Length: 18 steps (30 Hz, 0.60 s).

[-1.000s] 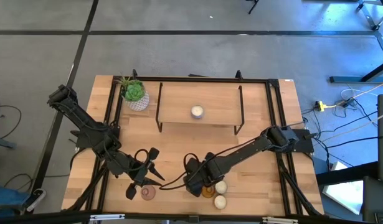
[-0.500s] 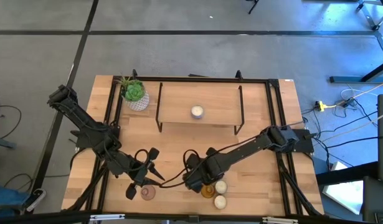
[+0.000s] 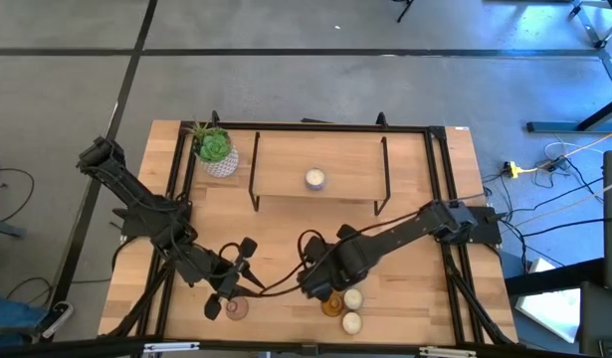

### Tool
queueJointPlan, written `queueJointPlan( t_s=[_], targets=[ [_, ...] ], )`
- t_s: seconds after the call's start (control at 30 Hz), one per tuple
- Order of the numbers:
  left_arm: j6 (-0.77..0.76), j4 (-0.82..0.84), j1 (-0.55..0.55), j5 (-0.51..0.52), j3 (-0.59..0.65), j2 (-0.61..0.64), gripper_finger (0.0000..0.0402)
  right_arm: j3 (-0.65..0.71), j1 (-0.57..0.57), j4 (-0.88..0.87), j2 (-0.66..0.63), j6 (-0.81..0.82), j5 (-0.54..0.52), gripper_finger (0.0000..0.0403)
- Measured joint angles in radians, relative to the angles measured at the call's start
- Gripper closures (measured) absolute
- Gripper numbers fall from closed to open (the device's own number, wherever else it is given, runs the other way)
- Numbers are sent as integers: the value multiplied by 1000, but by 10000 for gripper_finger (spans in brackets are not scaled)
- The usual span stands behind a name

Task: Pick & Place candle stick holders
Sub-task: Put the right pink candle holder on the shelf

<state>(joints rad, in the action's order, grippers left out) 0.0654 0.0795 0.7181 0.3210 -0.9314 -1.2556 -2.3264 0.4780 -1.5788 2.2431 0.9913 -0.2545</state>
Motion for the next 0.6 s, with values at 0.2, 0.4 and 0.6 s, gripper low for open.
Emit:
queueJointPlan(
  t_s=[0.2,0.4,0.6],
  targets=[
    [-10,0,0,-1,0,0,316,-31,-14,9,-76,-71,28,368],
    [-16,0,0,0,0,0,316,-27,-30,7,-145,-57,-40,376],
    [-18,0,0,0,0,0,316,-26,-35,8,-152,-87,-39,376]
  ],
)
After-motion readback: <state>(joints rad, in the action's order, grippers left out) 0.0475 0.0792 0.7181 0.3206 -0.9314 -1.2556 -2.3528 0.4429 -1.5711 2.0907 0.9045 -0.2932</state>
